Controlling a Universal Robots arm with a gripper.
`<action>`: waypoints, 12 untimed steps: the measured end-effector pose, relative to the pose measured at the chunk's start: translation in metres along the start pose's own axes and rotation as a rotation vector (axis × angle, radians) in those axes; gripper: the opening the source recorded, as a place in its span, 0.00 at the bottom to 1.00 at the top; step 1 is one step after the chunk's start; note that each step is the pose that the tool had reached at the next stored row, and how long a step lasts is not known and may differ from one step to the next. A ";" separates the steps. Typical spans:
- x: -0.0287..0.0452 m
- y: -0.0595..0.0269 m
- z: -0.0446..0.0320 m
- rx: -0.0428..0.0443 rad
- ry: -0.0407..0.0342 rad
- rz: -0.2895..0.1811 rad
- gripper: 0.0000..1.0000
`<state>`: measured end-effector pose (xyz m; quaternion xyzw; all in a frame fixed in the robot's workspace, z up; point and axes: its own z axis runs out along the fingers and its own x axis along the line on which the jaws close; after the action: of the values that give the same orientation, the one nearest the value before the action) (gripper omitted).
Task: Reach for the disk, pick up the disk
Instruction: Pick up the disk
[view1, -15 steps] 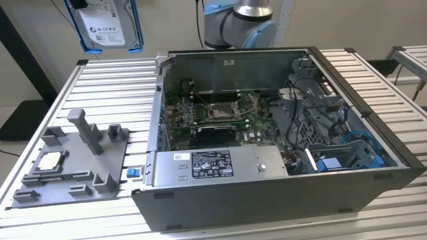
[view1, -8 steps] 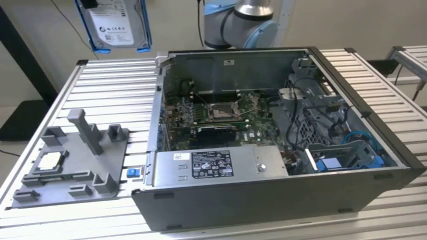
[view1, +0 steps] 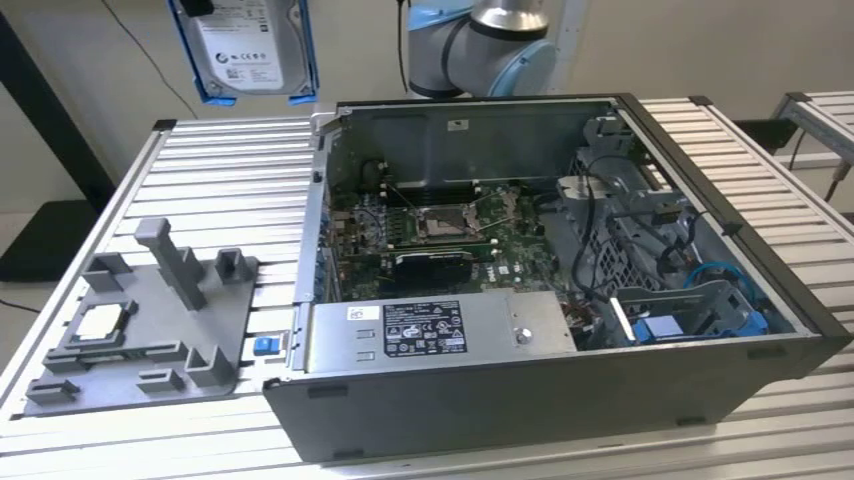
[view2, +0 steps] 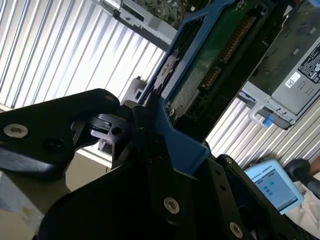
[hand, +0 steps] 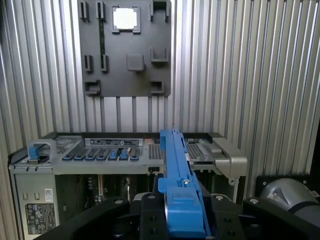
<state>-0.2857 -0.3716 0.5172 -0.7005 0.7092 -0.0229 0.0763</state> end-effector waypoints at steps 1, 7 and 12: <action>0.0000 0.0000 0.0000 0.0001 0.0000 0.000 0.00; 0.0000 -0.0006 0.0001 0.0000 0.0000 0.000 0.00; 0.0000 -0.0011 0.0002 0.0001 -0.0001 0.000 0.00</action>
<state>-0.2845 -0.3716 0.5172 -0.7005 0.7091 -0.0229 0.0763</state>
